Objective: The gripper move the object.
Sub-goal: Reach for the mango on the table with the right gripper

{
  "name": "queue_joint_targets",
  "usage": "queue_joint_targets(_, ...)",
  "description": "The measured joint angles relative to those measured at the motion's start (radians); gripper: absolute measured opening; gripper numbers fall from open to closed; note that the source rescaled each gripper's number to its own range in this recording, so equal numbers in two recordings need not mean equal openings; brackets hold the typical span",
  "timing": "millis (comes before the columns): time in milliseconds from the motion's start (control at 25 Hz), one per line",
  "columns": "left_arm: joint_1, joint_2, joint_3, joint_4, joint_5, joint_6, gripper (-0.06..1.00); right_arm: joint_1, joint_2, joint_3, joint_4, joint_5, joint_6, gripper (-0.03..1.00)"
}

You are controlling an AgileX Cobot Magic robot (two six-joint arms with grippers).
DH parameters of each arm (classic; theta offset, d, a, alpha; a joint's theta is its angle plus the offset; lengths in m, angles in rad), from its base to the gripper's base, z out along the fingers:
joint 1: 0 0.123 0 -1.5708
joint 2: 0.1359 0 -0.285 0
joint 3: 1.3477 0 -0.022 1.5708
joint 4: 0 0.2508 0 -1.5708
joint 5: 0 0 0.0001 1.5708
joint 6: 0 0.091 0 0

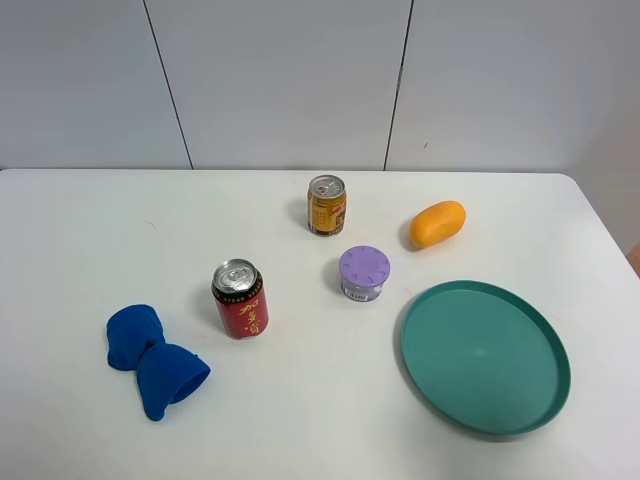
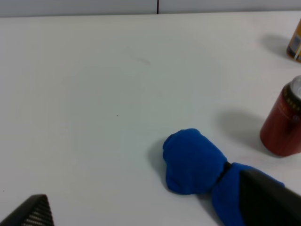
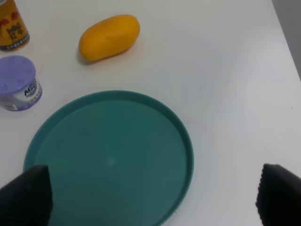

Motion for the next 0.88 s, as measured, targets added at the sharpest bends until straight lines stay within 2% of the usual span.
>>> queue_joint_targets(40,0.0,0.0,0.0,0.0,0.0,0.0,1.0,0.0,0.0,0.0,0.0,0.0,0.0,0.79)
queue_joint_targets(440,0.0,0.0,0.0,0.0,0.0,0.0,1.0,0.0,0.0,0.0,-0.001,-0.001,0.009,0.79)
queue_joint_targets(560,0.0,0.0,0.0,0.0,0.0,0.0,1.0,0.0,0.011,-0.015,-0.019,-0.004,0.091,0.79)
queue_joint_targets(680,0.0,0.0,0.0,0.0,0.0,0.0,1.0,0.0,0.096,-0.101,-0.019,-0.05,0.179,0.79)
queue_joint_targets(880,0.0,0.0,0.0,0.0,0.0,0.0,1.0,0.0,0.371,-0.279,-0.019,-0.152,0.231,0.79)
